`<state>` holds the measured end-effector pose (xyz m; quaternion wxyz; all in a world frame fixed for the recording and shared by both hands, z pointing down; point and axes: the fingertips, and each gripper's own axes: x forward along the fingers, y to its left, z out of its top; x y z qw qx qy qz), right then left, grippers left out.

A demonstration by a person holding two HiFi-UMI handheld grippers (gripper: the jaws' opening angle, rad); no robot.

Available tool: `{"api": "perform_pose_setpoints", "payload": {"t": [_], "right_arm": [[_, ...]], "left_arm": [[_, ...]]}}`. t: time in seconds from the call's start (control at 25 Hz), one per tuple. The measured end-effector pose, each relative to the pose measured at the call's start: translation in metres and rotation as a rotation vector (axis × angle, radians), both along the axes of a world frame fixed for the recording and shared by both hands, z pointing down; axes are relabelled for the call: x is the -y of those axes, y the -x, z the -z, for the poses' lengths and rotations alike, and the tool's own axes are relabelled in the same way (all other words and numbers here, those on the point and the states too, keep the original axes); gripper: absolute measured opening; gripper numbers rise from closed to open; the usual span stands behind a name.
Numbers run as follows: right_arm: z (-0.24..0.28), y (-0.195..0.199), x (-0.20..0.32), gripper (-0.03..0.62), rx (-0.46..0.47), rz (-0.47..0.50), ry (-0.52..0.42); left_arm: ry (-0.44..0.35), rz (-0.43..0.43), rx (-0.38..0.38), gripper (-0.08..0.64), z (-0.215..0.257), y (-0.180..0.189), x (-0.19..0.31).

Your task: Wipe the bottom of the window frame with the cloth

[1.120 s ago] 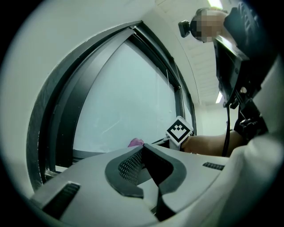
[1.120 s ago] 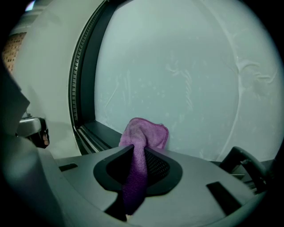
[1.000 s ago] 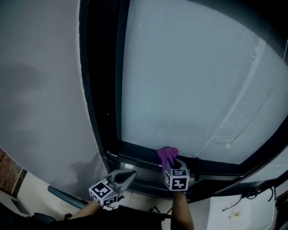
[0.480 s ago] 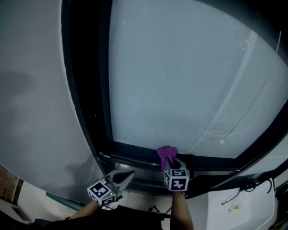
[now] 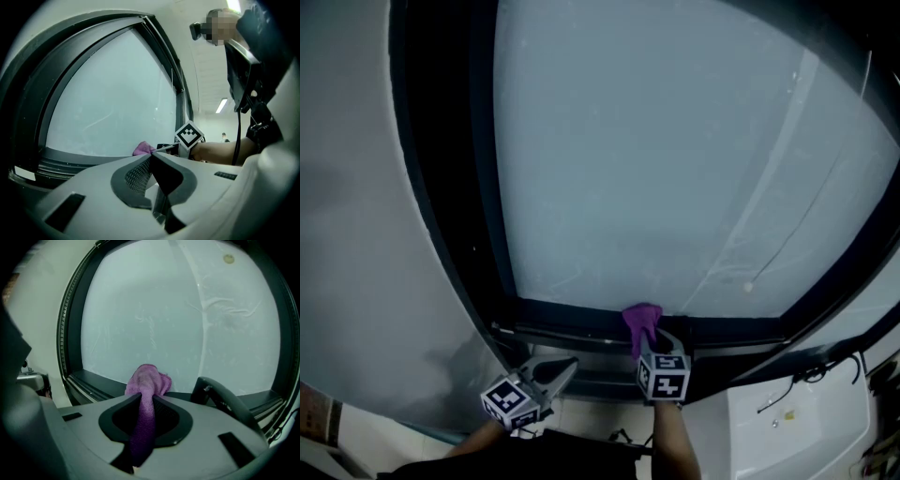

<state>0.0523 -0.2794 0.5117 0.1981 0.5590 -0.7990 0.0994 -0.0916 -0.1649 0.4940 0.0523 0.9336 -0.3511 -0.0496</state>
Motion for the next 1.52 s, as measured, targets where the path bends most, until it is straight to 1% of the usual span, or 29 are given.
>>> {"api": "perform_pose_setpoints", "payload": {"t": [0.24, 0.4, 0.48, 0.68, 0.8, 0.88, 1.08, 1.28, 1.36, 1.52], "right_arm": [[0.009, -0.010, 0.000, 0.074, 0.090, -0.077, -0.022], [0.012, -0.016, 0.001, 0.074, 0.148, -0.137, -0.034], [0.010, -0.018, -0.001, 0.074, 0.226, -0.181, -0.035], [0.007, -0.026, -0.004, 0.074, 0.468, -0.279, -0.038], [0.008, -0.032, -0.006, 0.074, 0.566, -0.321, -0.045], [0.009, -0.034, -0.009, 0.074, 0.600, -0.339, -0.047], [0.009, -0.045, -0.016, 0.074, 0.572, -0.358, -0.077], [0.000, -0.065, -0.021, 0.074, 0.554, -0.375, -0.081], [-0.003, -0.073, -0.023, 0.074, 0.518, -0.367, -0.093], [-0.002, -0.081, -0.026, 0.074, 0.398, -0.307, -0.123]], "left_arm": [[0.012, -0.031, 0.006, 0.002, -0.003, -0.002, 0.003], [0.005, -0.042, 0.007, 0.002, 0.000, -0.002, 0.003], [0.000, -0.043, 0.005, 0.002, 0.001, -0.001, 0.002], [0.005, -0.043, 0.004, 0.002, -0.001, 0.003, 0.000], [0.008, -0.040, -0.002, 0.002, -0.002, 0.005, -0.002], [0.013, -0.039, -0.004, 0.002, -0.002, 0.007, -0.003], [0.016, -0.045, 0.013, 0.002, -0.004, 0.005, -0.008], [0.015, -0.046, 0.010, 0.002, -0.008, -0.003, -0.010], [0.012, -0.041, 0.014, 0.002, -0.008, -0.009, -0.012], [0.013, -0.013, 0.030, 0.002, -0.007, -0.019, -0.014]]}}
